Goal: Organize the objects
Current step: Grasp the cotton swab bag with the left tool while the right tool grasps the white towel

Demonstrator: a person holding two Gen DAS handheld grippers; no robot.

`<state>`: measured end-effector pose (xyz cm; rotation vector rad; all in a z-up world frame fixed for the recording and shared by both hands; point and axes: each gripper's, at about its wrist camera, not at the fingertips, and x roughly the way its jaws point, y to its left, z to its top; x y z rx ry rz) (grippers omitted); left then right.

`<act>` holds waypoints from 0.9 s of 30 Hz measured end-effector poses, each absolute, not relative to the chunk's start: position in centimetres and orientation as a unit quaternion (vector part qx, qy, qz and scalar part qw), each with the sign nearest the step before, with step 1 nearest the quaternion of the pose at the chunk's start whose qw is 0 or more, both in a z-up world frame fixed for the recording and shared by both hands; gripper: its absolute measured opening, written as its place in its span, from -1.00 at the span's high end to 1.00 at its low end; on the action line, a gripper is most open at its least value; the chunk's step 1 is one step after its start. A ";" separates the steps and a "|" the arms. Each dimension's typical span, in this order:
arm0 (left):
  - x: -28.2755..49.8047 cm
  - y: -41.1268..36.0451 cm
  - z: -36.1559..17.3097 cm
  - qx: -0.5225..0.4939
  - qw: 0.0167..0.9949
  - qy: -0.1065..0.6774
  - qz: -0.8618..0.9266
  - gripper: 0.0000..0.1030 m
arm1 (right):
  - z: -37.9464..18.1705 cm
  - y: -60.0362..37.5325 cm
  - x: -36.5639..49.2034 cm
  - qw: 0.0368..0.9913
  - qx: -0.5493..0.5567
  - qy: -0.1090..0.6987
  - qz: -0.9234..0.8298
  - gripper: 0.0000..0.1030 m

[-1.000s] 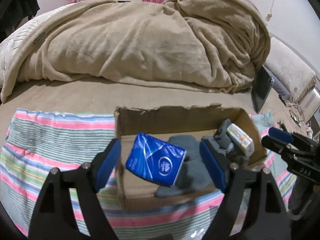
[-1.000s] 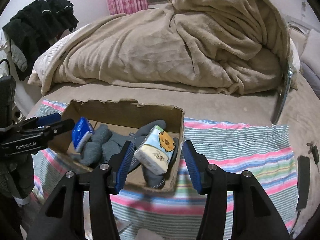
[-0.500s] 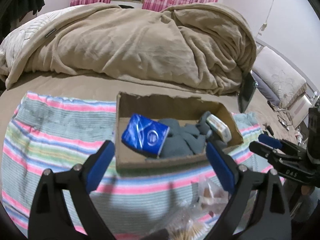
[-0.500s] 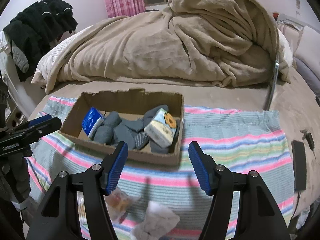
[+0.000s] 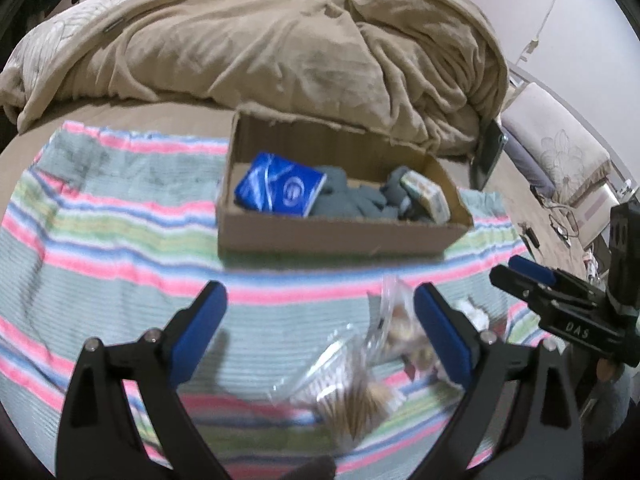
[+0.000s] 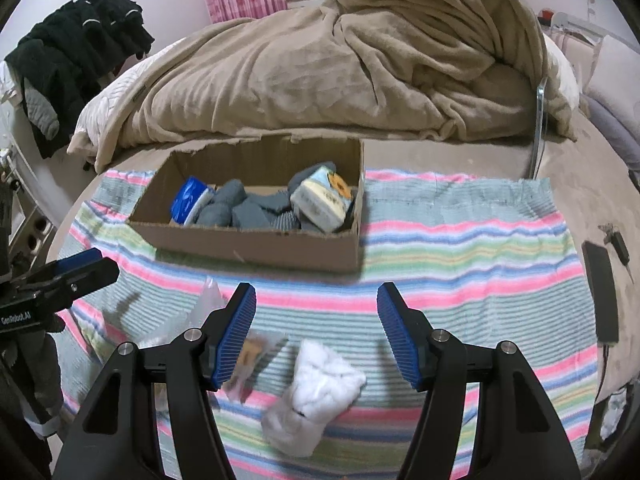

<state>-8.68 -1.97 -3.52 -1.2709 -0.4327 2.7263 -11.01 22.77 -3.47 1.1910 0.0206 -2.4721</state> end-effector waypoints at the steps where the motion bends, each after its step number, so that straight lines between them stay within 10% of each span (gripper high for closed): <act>1: -8.5 -1.9 -3.8 -0.420 0.052 -0.143 0.895 -0.86 | -3.7 22.8 -10.8 0.198 0.428 0.007 -0.882 -0.29; 27: -5.3 0.3 -10.6 -0.490 0.047 -0.166 0.855 -0.86 | -8.2 23.4 -8.1 0.207 0.471 0.000 -0.857 -0.29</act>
